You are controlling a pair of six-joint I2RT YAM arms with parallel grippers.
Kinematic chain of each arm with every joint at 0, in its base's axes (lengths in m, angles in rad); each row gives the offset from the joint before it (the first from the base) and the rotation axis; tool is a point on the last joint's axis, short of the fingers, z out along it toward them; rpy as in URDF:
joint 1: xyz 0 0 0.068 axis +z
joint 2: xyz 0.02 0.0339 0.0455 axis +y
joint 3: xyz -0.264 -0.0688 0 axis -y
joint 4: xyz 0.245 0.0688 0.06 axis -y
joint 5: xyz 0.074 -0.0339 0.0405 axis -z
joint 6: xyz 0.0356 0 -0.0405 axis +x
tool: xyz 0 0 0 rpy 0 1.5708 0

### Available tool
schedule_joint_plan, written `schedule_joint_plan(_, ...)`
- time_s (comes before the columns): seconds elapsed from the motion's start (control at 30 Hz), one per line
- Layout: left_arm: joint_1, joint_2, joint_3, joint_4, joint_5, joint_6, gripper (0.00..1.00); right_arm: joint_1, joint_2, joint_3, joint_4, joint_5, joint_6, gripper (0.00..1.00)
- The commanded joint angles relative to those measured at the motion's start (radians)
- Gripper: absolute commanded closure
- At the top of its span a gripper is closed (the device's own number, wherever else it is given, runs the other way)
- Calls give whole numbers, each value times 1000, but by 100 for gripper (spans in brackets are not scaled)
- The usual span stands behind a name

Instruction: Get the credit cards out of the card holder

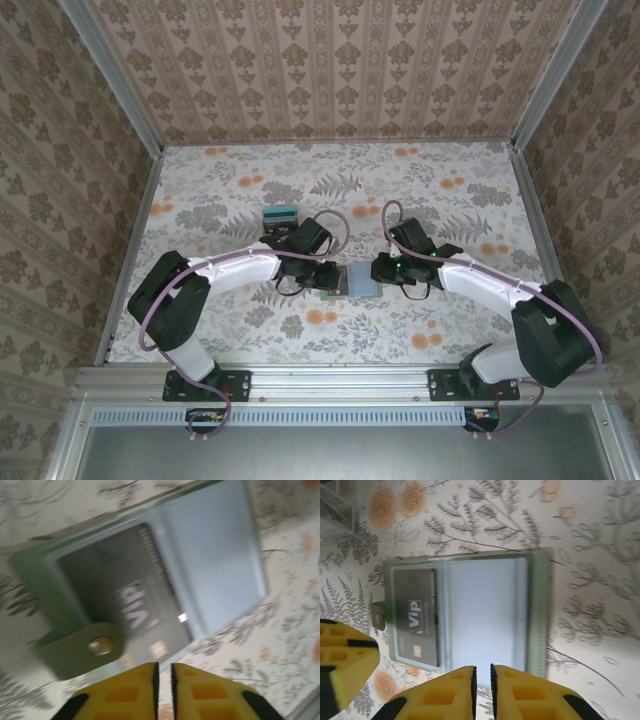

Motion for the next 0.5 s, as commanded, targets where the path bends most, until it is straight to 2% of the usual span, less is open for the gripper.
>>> schedule_joint_plan(0.0, 26, -27, -43, 10, -35, -21, 88, 26, 61, 53, 45, -76, 15, 81)
schedule_joint_plan(0.2, 36, 19, -33, 25, -28, -19, 90, 47, 161, 96, 89, -135, 47, 77)
schedule_joint_plan(0.47, 35, 52, -36, 46, -26, -34, 90, 53, 243, 114, 108, -168, 73, 78)
